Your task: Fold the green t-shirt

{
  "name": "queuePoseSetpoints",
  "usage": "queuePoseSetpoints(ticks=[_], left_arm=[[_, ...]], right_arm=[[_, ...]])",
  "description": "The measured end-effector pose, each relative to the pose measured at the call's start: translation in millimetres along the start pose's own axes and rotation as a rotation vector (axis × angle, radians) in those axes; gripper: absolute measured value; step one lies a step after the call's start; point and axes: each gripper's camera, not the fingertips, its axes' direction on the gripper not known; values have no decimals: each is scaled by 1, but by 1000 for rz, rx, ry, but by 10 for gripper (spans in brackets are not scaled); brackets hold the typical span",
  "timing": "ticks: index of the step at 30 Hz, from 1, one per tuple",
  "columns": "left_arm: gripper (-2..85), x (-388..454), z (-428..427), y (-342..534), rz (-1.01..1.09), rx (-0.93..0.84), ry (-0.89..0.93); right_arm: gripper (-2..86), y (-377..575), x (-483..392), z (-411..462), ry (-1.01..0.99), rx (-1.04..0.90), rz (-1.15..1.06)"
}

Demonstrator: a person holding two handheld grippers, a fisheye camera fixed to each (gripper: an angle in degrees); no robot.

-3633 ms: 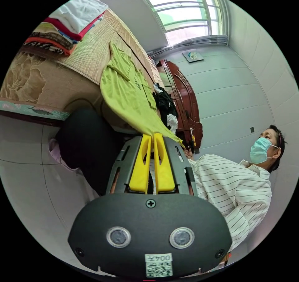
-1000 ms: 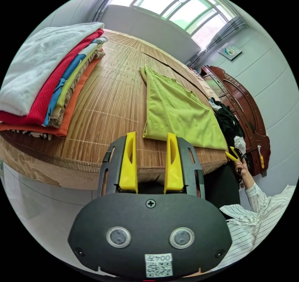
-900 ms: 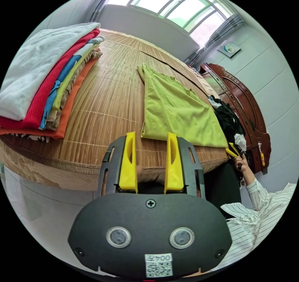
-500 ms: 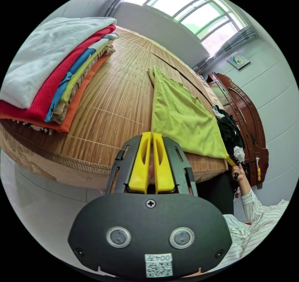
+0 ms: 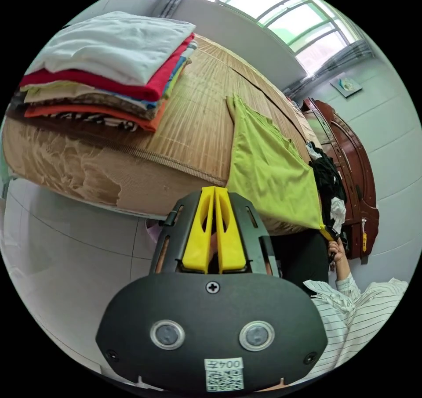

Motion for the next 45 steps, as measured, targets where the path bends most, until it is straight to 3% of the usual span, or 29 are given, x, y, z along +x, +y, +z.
queuePoseSetpoints(ticks=[3, 7, 9, 12, 15, 17, 19, 24, 29, 32, 37, 45], left_arm=[[14, -2, -29, 2, -79, 70, 13], [17, 79, -41, -23, 95, 123, 47], [17, 130, -23, -39, 209, 97, 39], [16, 200, 24, -65, 343, 19, -118], [11, 210, 67, -86, 246, -71, -335], [7, 199, 66, -95, 137, -67, -215], [6, 210, 51, -103, 115, -59, -162], [10, 338, 27, -135, 498, 26, -217], [28, 514, 122, -194, 1055, -170, -497], [51, 579, 177, -222, 1274, -301, -600], [94, 643, 230, -251, 1468, -460, -664], [94, 695, 285, -281, 1535, -662, -633]], right_arm=[[34, 6, -2, -29, 44, 78, 3], [5, 11, -48, -46, 113, 165, -207], [-4, 1, -84, -20, 37, 92, -352], [-6, -18, -116, 34, -21, -24, -460], [-7, -50, -107, 79, 57, -72, -370], [-7, -71, -80, 95, 110, -120, -221], [-7, -78, -61, 86, -34, -122, -162], [-7, -81, -67, 51, -232, -57, -360], [-7, -103, -40, 61, -301, -107, -262], [-7, -106, -39, 53, -318, -121, -260], [-7, -106, -40, 35, -330, -118, -301], [-8, -110, -32, 25, -391, -137, -278]])
